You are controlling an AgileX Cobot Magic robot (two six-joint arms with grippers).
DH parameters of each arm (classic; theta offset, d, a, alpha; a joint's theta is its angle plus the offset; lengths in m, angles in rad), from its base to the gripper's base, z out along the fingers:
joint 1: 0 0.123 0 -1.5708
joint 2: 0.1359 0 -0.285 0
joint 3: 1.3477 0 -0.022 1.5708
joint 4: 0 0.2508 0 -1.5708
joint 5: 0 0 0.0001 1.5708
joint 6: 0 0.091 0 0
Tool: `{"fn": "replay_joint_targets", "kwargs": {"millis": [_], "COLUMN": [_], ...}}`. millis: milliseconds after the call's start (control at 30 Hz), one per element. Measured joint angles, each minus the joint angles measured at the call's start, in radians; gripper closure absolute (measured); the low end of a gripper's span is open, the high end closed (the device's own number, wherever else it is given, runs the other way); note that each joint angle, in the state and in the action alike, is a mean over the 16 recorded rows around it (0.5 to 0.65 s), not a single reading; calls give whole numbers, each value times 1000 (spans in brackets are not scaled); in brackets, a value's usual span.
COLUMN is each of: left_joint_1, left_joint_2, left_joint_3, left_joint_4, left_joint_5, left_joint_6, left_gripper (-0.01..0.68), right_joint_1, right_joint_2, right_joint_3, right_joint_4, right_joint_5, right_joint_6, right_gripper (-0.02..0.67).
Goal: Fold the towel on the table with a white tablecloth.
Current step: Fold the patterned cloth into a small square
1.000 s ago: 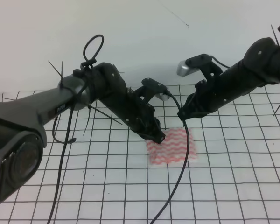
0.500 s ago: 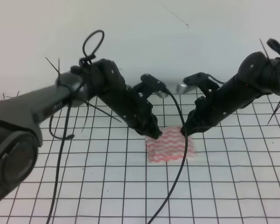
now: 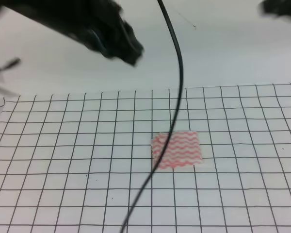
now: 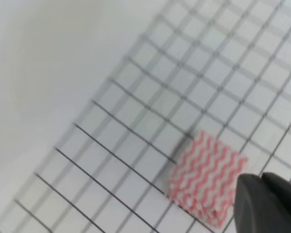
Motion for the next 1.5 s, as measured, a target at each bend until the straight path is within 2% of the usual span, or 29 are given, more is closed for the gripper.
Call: {"fn": "replay_joint_targets", "kwargs": {"millis": [133, 267, 400, 667, 867, 1067, 1500], "left_joint_1": [0, 0, 0, 0, 0, 0, 0], "left_joint_2": [-208, -426, -655, -1091, -1293, -1365, -1371], "left_joint_3": [55, 181, 389, 892, 1136, 1216, 1225], "left_joint_4": [19, 15, -19, -113, -164, -174, -175], "left_joint_5": [-14, -74, -177, -402, -463, -410, -282], "left_joint_6": [-48, -76, -91, -142, -180, -204, -206], "left_gripper": [674, 674, 674, 674, 674, 674, 674], "right_joint_1": [-63, -107, -124, -126, -126, -126, -126], "right_joint_2": [-209, -418, -617, -940, -1079, -1138, -1155], "right_joint_3": [104, 260, 453, 816, 982, 1048, 1064], "right_joint_4": [-1, 22, 59, 135, 155, 170, 182], "right_joint_5": [-65, -158, -240, -345, -342, -320, -287], "right_joint_6": [7, -25, -74, -162, -204, -233, -244], "right_gripper": [645, 645, 645, 647, 648, 646, 645]}}
